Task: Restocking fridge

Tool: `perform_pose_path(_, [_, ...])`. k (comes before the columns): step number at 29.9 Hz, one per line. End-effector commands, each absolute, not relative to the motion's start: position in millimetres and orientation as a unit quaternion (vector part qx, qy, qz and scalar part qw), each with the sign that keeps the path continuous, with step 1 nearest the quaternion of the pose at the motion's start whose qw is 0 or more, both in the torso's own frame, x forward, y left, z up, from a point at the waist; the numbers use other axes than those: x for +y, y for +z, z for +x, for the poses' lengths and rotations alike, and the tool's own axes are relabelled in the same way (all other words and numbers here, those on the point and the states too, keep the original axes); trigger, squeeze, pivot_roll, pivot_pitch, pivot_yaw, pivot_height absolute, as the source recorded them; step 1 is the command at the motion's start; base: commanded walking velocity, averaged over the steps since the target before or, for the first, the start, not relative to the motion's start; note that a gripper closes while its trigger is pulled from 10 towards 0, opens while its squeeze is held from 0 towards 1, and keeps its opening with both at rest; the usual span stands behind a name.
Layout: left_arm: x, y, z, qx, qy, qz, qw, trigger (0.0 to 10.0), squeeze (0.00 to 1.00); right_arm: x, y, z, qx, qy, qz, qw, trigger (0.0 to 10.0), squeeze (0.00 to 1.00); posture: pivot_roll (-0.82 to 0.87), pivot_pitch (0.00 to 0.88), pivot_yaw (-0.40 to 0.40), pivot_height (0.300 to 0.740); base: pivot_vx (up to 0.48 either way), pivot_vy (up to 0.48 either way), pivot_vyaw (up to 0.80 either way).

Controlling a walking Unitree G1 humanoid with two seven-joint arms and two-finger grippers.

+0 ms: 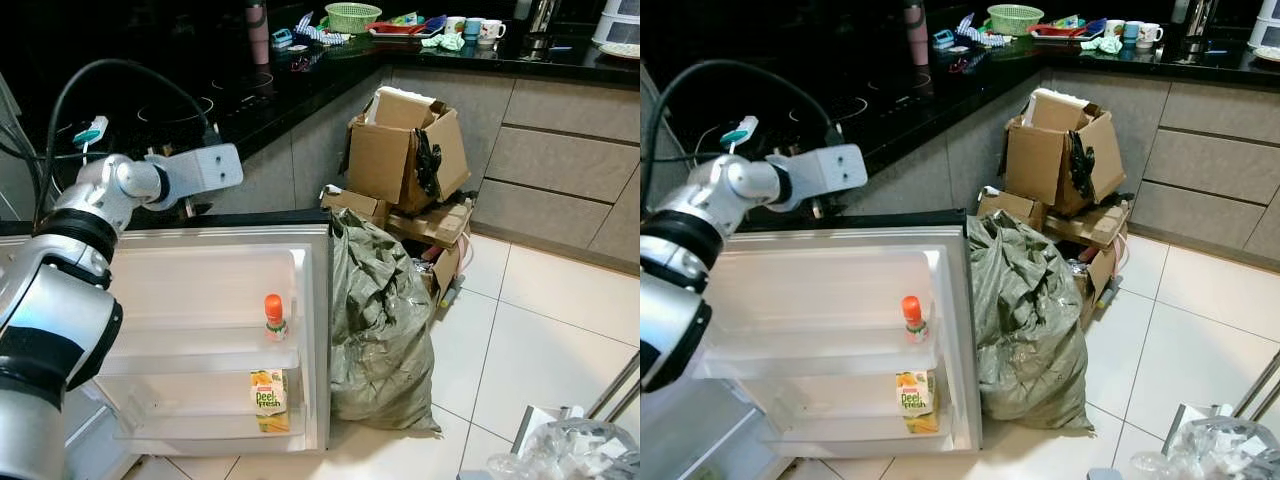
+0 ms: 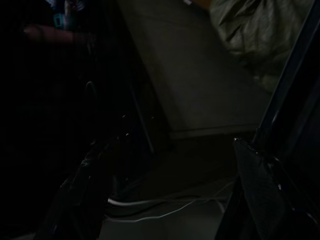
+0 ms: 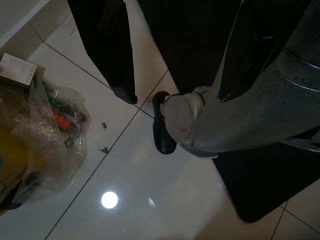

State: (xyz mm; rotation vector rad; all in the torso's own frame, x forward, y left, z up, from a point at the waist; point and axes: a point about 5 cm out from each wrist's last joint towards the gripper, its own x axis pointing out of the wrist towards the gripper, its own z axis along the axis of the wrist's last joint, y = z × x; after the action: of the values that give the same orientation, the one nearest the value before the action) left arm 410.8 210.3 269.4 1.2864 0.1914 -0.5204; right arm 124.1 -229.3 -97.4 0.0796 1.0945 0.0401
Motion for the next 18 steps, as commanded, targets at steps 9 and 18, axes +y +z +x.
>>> perform_pose_path(9, [199.7,246.7,406.8,0.137,-0.315,0.587,0.733,10.0,0.0,-229.7,-98.7,118.9,0.519,0.011,0.043,0.853,10.0,0.0,-0.19,0.014,0.083,0.74,0.0,0.0,0.0])
perform_pose_path(18, [198.6,239.2,398.7,0.179,-0.396,0.567,0.7,10.0,0.0,-229.5,-98.2,120.5,0.518,0.012,0.044,0.854,10.0,0.0,-0.18,0.014,0.083,0.74,0.0,0.0,0.0])
